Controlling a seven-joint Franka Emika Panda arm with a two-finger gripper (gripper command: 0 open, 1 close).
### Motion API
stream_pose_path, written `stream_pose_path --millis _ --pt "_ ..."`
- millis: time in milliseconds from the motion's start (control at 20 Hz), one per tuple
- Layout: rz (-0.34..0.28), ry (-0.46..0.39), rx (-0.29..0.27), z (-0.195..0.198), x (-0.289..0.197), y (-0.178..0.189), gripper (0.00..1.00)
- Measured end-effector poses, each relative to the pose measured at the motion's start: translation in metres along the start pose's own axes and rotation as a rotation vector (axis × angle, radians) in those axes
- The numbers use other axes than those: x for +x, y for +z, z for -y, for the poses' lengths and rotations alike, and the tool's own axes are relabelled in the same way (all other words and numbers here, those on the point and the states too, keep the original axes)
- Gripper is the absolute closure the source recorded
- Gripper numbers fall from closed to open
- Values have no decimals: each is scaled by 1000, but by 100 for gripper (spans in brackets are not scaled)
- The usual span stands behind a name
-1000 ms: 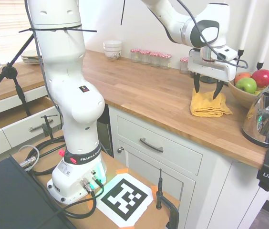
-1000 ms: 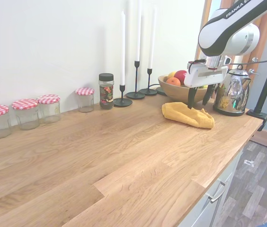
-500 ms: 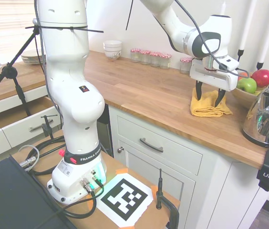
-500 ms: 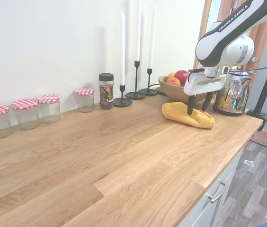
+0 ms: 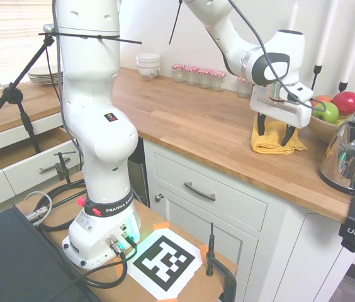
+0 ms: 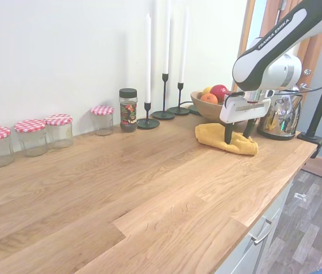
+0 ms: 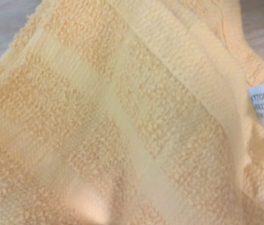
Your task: Wipe the counter
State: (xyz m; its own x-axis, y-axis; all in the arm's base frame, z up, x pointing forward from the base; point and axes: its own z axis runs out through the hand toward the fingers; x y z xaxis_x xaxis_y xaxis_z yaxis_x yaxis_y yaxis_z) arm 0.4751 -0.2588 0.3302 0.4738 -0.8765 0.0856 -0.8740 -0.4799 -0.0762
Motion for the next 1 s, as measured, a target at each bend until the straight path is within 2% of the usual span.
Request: stream_pose_path --millis 1000 --pt "3 -10 16 6 -4 0 100"
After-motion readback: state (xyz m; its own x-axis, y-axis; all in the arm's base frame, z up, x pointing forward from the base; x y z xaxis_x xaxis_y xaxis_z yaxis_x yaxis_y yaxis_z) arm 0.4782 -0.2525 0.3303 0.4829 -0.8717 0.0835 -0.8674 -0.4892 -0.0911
